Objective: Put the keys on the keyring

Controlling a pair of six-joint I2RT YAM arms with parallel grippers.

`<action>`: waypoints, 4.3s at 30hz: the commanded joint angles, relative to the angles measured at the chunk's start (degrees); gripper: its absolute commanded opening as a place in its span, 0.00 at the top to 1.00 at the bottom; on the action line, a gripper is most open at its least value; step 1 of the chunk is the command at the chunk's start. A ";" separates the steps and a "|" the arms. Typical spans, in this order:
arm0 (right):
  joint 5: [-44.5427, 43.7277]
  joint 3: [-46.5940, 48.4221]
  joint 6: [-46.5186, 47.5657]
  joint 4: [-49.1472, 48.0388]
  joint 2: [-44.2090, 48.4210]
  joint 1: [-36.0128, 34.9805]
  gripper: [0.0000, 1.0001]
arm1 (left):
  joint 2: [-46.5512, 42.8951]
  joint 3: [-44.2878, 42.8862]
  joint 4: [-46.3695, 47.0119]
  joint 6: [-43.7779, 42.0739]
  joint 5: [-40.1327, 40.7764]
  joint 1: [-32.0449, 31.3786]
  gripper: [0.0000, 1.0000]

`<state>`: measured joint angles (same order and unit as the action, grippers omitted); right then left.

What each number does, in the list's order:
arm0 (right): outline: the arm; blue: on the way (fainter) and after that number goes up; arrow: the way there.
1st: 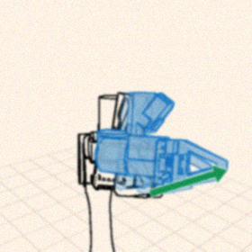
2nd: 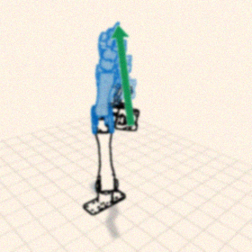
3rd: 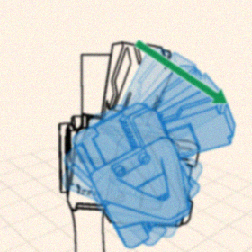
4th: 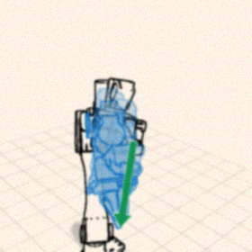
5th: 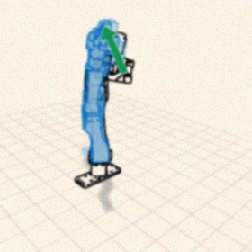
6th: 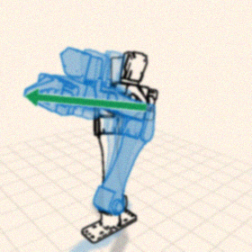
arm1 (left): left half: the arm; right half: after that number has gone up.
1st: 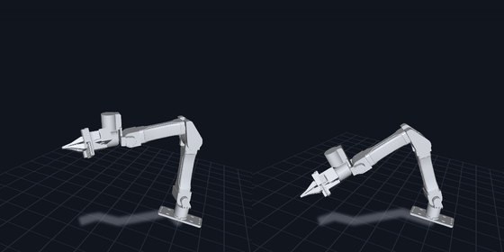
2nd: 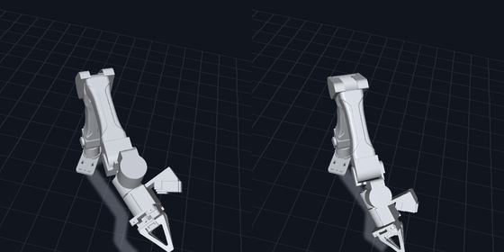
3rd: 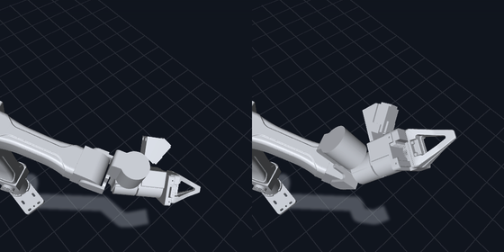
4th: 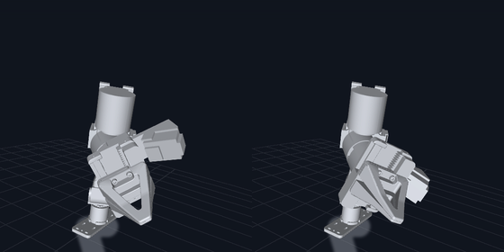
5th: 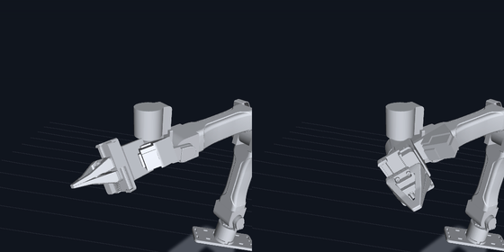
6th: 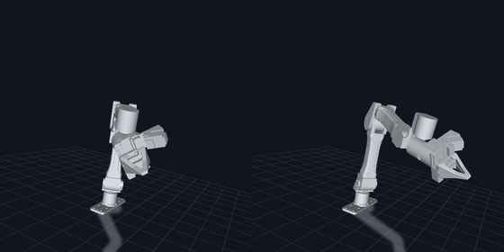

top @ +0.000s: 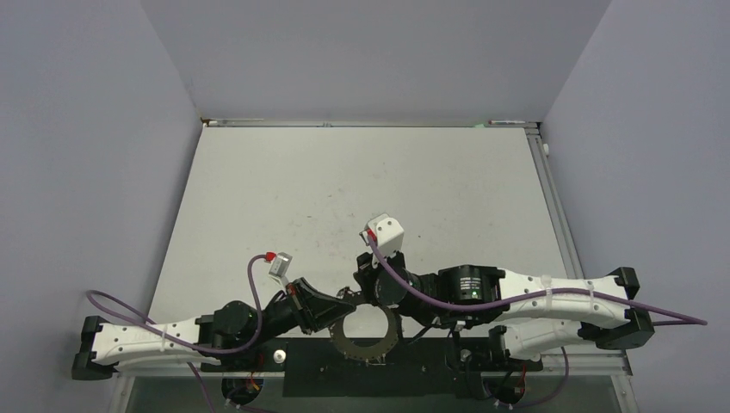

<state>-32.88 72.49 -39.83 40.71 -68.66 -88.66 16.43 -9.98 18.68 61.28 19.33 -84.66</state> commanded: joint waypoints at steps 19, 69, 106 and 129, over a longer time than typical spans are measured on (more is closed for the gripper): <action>9.99 2.86 20.47 -6.96 8.34 3.50 0.49 | -2.18 -1.94 3.66 -0.28 -3.48 -0.28 1.00; 75.07 2.74 57.50 -4.92 6.19 20.75 0.56 | 5.28 -9.80 -1.29 -1.86 -15.18 -0.33 1.00; 78.70 1.55 59.08 -0.64 -0.52 20.86 0.73 | 6.71 -10.33 -0.59 -1.95 -16.26 -0.34 1.00; 75.09 1.06 54.11 -5.32 1.33 21.55 0.95 | 1.93 -11.44 -9.23 -5.41 -13.24 -0.33 0.82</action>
<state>44.75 74.00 16.01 39.94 -69.12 -67.83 20.67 -17.32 10.85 57.89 5.15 -84.71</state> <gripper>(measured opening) 0.072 0.115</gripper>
